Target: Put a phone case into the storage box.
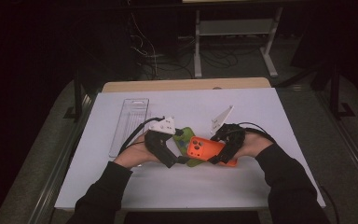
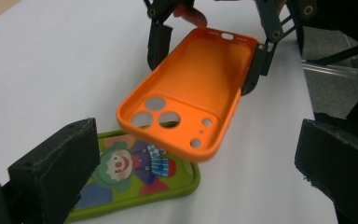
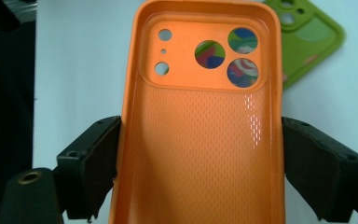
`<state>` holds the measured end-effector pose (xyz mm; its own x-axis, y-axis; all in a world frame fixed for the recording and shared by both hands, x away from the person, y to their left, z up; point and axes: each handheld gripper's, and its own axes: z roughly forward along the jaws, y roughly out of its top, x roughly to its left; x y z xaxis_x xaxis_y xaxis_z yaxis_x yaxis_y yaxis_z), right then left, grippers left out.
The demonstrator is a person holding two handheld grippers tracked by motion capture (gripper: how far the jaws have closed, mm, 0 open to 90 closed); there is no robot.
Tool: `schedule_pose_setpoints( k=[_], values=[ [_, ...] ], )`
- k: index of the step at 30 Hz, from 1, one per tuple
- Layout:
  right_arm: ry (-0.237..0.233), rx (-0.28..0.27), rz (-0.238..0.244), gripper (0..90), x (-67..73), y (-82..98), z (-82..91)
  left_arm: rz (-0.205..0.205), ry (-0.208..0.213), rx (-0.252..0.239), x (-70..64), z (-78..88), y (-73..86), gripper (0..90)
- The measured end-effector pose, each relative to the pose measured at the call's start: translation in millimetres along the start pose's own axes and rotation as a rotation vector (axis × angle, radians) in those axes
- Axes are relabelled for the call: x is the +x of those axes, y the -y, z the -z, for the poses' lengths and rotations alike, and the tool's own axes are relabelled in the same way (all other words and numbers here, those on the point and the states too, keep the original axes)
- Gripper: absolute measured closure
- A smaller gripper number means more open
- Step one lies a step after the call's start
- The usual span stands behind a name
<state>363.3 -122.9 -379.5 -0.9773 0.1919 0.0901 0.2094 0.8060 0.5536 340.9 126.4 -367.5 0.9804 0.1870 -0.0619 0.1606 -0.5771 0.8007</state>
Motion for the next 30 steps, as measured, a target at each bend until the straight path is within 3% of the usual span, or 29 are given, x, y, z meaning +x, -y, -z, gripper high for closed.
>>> schedule_pose_setpoints(
  k=[5,9,11,13,16,18,23,26,30],
  values=[
    [-0.028,0.020,0.030,14.7,5.5,-5.1,-6.6,-0.019,0.014,0.012,-1.9,-2.2,-0.8,0.0],
    [-0.039,0.031,0.043,14.7,8.9,-8.3,-8.8,-0.007,0.029,0.009,-4.4,-4.2,-0.5,0.0],
    [-0.049,0.034,0.062,14.7,12.5,-12.0,-9.5,-0.039,0.039,0.026,-4.0,-4.6,-1.0,0.0],
    [-0.052,0.038,0.076,14.7,15.3,-14.5,-9.5,-0.029,0.046,0.028,-6.4,-6.5,-0.7,0.0],
    [-0.060,0.044,0.092,14.7,19.7,-18.3,-10.2,-0.056,0.057,0.054,-7.4,-8.8,-0.6,0.0],
    [-0.067,0.043,0.100,14.7,22.5,-20.6,-10.6,-0.045,0.065,0.068,-9.4,-10.3,0.3,0.0],
    [-0.081,0.048,0.126,14.7,28.4,-25.4,-11.3,-0.080,0.073,0.097,-9.4,-13.9,1.0,0.0],
    [-0.082,0.048,0.138,14.7,31.5,-28.1,-10.9,-0.063,0.089,0.108,-12.5,-16.1,2.1,0.0],
    [-0.091,0.043,0.155,14.7,34.9,-31.2,-10.4,-0.082,0.108,0.122,-14.6,-19.7,2.3,0.0]
  ],
)
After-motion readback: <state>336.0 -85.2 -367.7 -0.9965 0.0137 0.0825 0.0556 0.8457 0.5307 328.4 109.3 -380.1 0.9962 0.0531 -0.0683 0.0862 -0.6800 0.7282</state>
